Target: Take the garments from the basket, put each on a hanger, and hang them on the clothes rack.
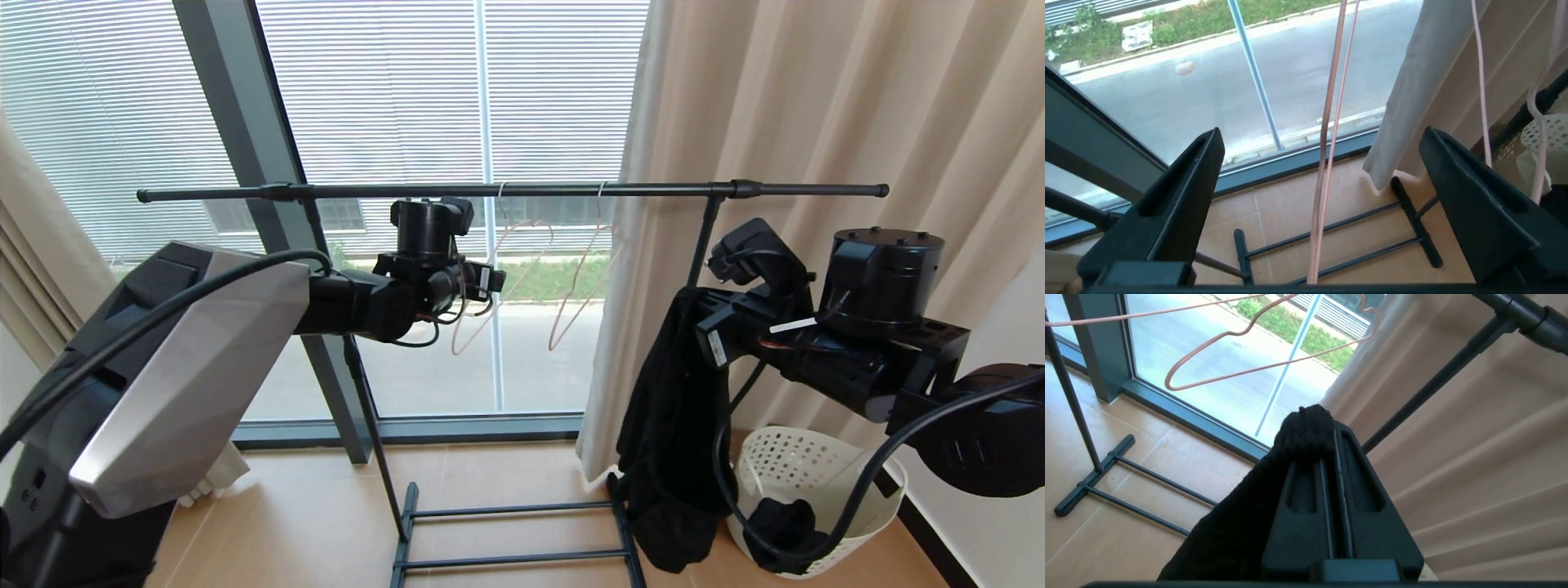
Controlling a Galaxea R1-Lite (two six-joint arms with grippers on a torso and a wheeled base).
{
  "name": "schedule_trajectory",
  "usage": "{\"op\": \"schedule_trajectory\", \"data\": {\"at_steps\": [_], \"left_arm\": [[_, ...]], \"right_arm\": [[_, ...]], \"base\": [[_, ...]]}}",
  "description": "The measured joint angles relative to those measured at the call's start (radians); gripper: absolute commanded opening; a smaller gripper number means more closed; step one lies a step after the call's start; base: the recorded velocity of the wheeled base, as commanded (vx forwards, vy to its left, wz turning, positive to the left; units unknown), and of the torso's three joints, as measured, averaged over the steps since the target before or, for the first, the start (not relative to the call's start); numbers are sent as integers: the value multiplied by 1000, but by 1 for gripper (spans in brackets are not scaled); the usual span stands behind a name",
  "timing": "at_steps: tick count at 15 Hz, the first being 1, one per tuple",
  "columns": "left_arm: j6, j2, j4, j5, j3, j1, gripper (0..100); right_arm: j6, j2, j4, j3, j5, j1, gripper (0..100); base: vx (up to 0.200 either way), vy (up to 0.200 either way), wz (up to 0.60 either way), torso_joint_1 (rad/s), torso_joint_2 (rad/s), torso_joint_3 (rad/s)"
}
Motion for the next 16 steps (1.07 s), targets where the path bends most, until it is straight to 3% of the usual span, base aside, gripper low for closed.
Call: {"op": "schedule_trajectory", "data": {"at_steps": [6,16], "left_arm": [[22,117,8,3,-144,7,100],[37,170,9,3,-161,7,100]], "right_arm": [[-2,4,0,-4,0,0,0],[-16,18,-2,-12,0,-1,0]], "base": [[0,0,0,0,0,0],[0,0,0,0,0,0]]}}
